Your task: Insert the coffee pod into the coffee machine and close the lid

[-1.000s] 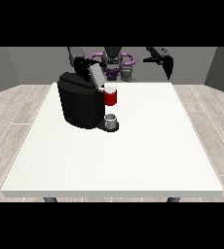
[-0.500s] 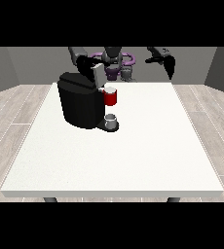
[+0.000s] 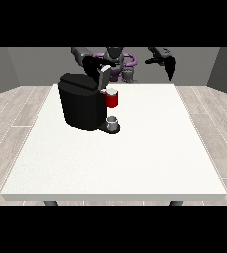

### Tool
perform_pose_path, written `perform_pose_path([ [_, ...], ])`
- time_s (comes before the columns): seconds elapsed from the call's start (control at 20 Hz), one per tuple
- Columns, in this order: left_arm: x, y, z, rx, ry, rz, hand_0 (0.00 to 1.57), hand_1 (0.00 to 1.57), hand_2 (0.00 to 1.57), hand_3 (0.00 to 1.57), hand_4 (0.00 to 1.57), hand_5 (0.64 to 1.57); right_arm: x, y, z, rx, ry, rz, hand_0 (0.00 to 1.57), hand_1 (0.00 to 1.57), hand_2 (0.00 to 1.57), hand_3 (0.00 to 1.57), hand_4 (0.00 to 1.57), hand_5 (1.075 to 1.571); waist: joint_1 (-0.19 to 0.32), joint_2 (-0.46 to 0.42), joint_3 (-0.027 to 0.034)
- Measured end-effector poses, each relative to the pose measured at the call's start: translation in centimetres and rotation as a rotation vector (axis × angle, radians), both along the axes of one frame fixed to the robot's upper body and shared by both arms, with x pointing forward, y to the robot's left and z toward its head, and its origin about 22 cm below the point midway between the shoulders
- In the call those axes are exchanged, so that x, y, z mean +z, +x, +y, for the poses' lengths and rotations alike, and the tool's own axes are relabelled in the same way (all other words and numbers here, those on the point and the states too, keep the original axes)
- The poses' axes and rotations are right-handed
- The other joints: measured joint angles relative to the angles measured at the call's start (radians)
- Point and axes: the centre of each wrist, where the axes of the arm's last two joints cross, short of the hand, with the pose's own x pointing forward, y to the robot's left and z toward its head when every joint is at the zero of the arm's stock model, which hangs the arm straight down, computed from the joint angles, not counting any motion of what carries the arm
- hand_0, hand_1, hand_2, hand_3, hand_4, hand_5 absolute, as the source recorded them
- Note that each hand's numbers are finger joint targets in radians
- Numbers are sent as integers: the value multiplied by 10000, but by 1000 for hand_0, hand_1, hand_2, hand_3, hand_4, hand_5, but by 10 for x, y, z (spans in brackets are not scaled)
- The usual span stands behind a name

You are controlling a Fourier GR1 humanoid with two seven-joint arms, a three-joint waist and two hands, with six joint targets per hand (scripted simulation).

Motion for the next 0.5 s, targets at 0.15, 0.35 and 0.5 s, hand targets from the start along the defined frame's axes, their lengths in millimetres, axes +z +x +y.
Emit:
perform_pose_path([
  [0.15,3,0,-5,-107,-67,-269,0,0,0,0,145,1571,4,0,12,462,-359,-569,0,0,0,0,30,1571,154,-27,-56],
  [0.35,-8,-7,-10,-92,-233,-253,0,0,0,0,192,1571,-2,-7,32,1415,-413,-972,0,0,0,0,259,1571,-48,-360,-94],
  [0.5,-21,-15,-8,58,-281,-51,0,0,0,0,192,1571,-22,-22,47,2037,-50,-1030,0,0,0,0,269,1571,-280,-709,-105],
])
